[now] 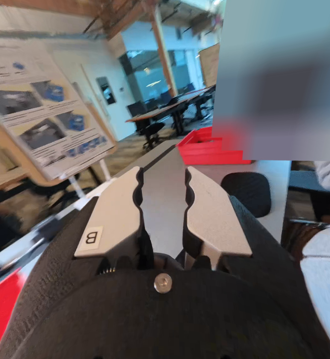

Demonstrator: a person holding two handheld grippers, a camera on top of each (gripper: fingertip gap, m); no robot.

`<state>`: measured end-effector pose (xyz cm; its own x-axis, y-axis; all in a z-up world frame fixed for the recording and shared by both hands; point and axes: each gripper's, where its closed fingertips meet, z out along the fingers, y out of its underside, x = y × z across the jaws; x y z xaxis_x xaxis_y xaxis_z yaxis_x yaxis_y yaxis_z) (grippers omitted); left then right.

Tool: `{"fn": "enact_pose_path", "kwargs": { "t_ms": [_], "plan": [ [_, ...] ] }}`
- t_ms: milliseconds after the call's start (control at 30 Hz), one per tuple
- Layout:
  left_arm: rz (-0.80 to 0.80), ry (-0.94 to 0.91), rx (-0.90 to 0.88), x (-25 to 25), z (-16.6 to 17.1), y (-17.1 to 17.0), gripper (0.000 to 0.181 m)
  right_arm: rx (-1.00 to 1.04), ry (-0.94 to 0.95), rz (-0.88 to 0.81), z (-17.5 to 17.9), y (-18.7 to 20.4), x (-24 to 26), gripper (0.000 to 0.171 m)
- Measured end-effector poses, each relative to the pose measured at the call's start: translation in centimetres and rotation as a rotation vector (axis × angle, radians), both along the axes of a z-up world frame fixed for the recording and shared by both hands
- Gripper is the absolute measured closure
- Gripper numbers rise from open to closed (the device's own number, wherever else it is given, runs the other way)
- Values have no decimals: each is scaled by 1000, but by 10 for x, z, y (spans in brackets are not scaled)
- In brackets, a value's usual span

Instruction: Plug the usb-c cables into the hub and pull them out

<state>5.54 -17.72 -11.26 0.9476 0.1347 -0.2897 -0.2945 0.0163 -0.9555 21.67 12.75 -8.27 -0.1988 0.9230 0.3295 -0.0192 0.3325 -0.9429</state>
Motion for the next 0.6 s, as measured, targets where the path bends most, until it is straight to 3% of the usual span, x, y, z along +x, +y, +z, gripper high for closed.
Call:
{"fn": "enact_pose_path", "kwargs": {
  "t_ms": [133,267,400,600],
  "plan": [
    [207,-84,-69,-60,11,-76,138,-11,56,97,14,-23,5,130],
    [421,-348,-414,-157,-29,-124,123,6,69,148,15,-39,1,130],
    [596,-520,-789,-246,-94,-140,122,17,67,212,12,-55,-8,130],
    [588,-510,-1171,-317,-168,-131,128,-73,155,553,30,-106,-3,135]
  ]
}}
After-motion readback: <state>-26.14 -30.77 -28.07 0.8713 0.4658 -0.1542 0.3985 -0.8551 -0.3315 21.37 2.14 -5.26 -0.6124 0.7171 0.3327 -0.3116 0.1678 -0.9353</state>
